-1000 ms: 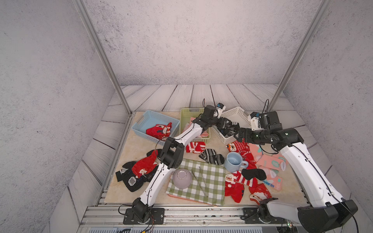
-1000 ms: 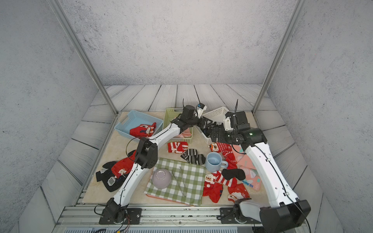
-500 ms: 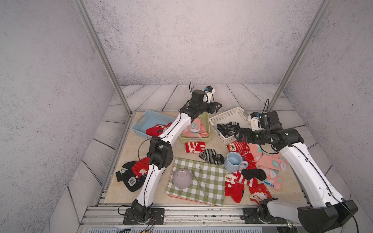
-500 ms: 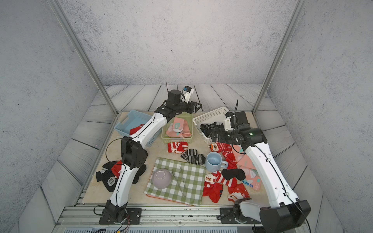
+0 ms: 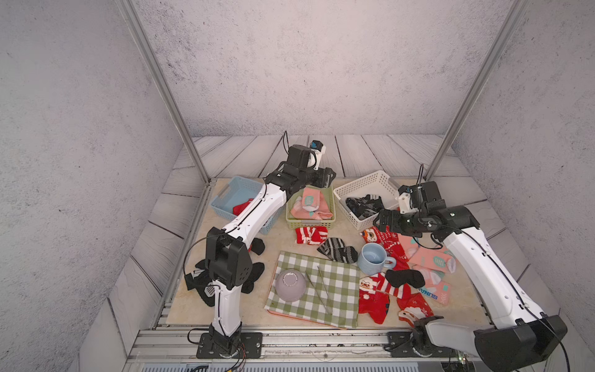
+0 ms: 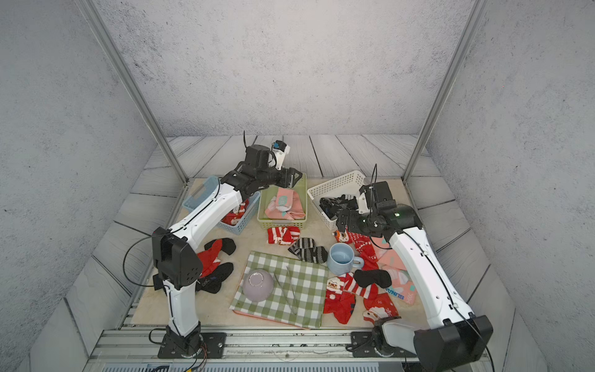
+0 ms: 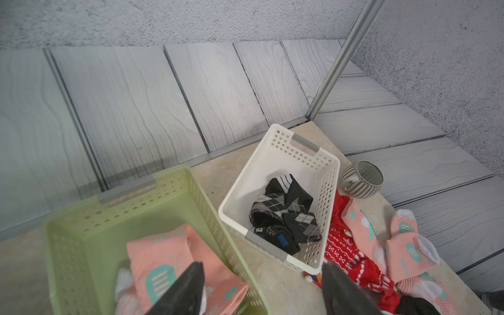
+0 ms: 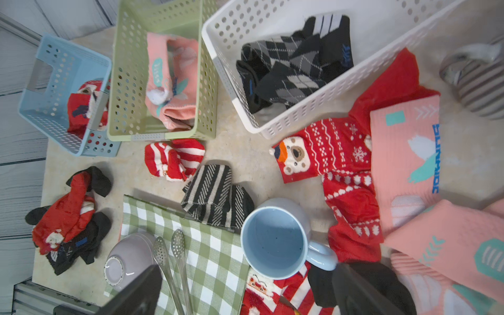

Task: Sort the socks into the basket by color
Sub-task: Pick up the sock from the center of the board.

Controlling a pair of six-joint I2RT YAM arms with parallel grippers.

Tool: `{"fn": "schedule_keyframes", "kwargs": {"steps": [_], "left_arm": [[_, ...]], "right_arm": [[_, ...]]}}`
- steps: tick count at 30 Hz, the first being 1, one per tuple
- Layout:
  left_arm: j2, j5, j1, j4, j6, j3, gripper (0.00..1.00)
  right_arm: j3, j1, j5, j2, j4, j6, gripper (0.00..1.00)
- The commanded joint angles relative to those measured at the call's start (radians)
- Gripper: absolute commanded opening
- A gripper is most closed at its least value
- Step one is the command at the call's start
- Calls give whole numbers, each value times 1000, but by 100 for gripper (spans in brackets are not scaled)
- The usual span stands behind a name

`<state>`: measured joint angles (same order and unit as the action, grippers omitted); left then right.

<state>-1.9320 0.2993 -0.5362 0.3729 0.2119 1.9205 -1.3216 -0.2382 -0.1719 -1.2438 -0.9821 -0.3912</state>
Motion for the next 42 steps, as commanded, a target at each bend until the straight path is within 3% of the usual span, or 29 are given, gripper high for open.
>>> {"fn": "schedule_keyframes", "kwargs": {"steps": [1, 4, 8, 16, 22, 28, 36, 42], "left_arm": [[102, -26, 17, 24, -11, -80, 71], [200, -43, 28, 32, -10, -181, 71], [328, -42, 64, 52, 22, -312, 71], [473, -16, 164, 177, 3, -433, 72], [514, -10, 218, 222, -45, -461, 72], [560, -30, 223, 233, -74, -524, 72], [564, 17, 228, 208, 12, -569, 71], [572, 15, 229, 213, -31, -591, 70]], "right_arm": [[35, 18, 34, -21, -37, -33, 99], [57, 38, 39, -42, -25, -49, 100], [64, 76, 89, -99, 4, -64, 92], [56, 192, 128, -245, 117, -81, 89], [44, 296, 112, -347, 191, -105, 97], [-45, 315, 157, -492, 190, -106, 97], [-40, 342, 230, -578, 272, -134, 99], [-26, 355, 233, -602, 333, -106, 97]]}}
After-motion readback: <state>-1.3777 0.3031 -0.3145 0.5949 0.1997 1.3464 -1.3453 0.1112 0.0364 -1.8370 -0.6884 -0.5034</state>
